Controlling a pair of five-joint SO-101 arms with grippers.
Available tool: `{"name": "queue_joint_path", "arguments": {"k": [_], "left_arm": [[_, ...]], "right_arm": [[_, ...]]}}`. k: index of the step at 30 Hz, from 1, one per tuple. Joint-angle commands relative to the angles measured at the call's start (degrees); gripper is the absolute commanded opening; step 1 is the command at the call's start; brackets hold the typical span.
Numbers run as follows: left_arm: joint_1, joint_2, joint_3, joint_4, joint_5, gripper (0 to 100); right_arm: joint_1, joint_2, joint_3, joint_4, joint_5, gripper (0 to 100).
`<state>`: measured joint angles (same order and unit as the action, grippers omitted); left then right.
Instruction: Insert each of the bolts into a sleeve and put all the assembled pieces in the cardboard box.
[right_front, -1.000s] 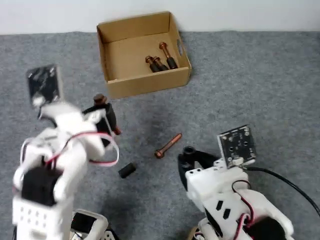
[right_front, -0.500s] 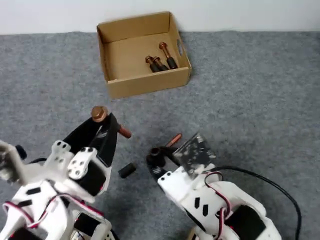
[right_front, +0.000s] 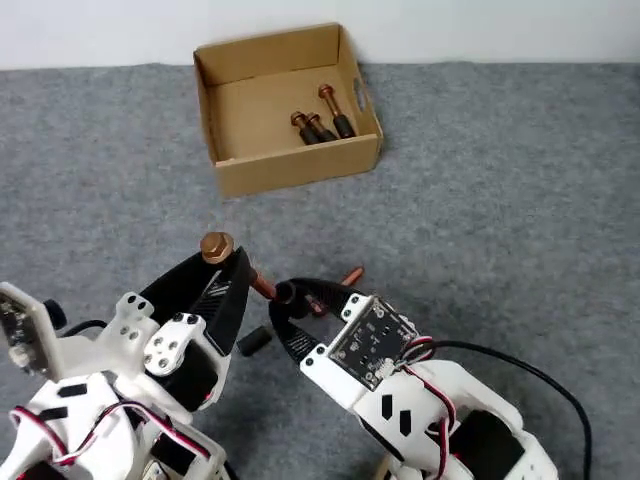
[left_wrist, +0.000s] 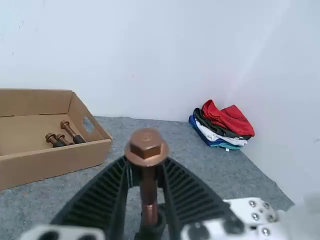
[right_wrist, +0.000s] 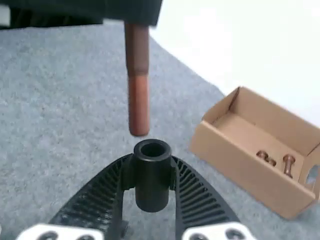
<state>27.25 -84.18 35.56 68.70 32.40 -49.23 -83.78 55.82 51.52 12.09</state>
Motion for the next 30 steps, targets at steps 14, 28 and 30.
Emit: {"name": "queue_joint_path", "arguments": {"k": [14,28,30], "left_arm": [[0.5,0.0,6.5,-6.9,-0.4,0],[3.6,-0.1,6.7,-5.8,0.9,0],[1.5,0.0,6.8,-7.1,0.3,0]], "right_arm": [[-3.8,0.0,-0.3,-2.4,2.9,0.8],[-3.8,-0.2,0.6,-2.8,2.9,0.8],[-3.8,-0.2,0.6,-2.8,2.9,0.8]]}}
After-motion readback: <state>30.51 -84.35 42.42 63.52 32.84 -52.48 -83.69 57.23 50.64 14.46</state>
